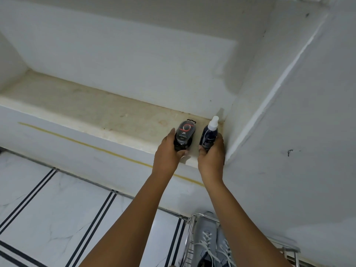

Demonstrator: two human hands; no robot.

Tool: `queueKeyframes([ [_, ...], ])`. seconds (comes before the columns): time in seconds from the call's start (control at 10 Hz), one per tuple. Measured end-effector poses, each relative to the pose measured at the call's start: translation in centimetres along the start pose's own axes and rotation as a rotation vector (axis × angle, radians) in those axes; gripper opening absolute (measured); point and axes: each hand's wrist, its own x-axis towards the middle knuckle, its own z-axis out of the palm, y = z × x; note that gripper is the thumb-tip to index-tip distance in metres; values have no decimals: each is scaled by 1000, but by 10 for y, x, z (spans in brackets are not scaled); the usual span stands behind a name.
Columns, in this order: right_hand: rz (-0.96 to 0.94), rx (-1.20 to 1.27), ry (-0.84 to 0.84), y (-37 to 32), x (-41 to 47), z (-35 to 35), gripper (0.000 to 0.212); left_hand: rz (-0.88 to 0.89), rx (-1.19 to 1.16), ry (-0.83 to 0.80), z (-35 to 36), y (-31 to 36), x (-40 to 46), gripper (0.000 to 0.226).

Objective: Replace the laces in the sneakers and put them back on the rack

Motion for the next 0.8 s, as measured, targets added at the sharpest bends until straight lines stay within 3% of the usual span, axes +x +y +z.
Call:
queueKeyframes([
  [0.4,83,-76,71,-1,-6,6,39,129,3,78,-5,-8,-7,65],
  [0.6,118,-67,44,0,-9,5,44,137,12,49,-4,-9,-5,68],
  [0.7,169,-53,-20,-2,-18,-2,56,50,-79,16,-5,-10,-12,79],
  [0.8,217,-22,-85,-3,-41,-18,58,-14,-192,130,-8,-7,-27,62],
])
